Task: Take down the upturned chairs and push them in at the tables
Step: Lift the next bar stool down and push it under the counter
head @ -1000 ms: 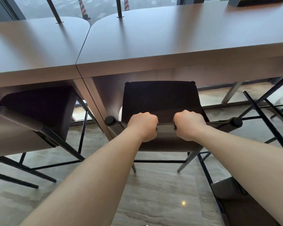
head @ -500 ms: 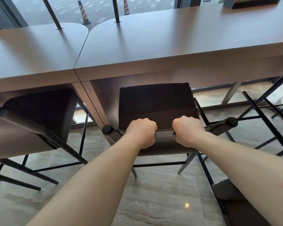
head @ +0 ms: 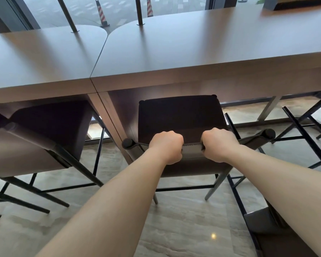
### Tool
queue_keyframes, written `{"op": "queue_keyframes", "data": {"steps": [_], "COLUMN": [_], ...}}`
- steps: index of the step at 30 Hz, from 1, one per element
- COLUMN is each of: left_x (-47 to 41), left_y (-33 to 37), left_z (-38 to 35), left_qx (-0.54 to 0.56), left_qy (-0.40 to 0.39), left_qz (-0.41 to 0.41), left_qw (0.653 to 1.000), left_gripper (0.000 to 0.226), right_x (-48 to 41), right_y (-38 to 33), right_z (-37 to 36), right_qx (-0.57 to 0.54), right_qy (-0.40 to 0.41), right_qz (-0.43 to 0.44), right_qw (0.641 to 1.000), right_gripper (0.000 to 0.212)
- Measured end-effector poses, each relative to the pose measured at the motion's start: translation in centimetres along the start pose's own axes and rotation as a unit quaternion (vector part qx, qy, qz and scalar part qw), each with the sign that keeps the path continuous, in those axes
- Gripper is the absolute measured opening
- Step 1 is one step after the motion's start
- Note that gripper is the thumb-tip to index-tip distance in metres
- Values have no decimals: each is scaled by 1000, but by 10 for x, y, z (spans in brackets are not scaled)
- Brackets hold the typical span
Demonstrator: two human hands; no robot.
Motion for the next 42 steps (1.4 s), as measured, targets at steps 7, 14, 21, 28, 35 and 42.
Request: {"op": "queue_keyframes", "data": {"steps": [7, 14, 21, 28, 35, 42], "left_x": [-18, -34, -48, -54, -44, -27], "left_y": [-7, -13, -18, -20, -37, -69], "left_z": [9, 17, 23, 22, 35, 45], "left_qx": [8, 5, 9, 4, -34, -121], "left_qy": [0, -5, -13, -10, -37, -32], "left_qz": [-5, -12, -18, -21, -19, 14], "left_qw": [1000, 1000, 1000, 1000, 999, 992], "left_gripper": [6, 6, 11, 12, 10, 20], "right_x": [-22, -43, -60, -66, -63, -54], "right_y": [5, 11, 16, 18, 28, 69], "right_z": [3, 4, 6, 5, 10, 9], "right_qx": [-2, -10, -17, -19, -33, 80], "right_qy": [-1, -3, -26, -32, -54, -78], "right_qz": [-15, -26, -22, -24, 16, -9], "right_qw": [1000, 1000, 999, 999, 998, 994], "right_gripper": [6, 8, 9, 10, 8, 13]}}
Point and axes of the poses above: each hand's wrist, its own x-axis away from the middle knuckle, its own z-axis out of the back of the hand, y = z × x, the point moved 1 cm from there along -x, towards the middle knuckle, and after that the axes turned 11 degrees about x, right-handed, at the moved point
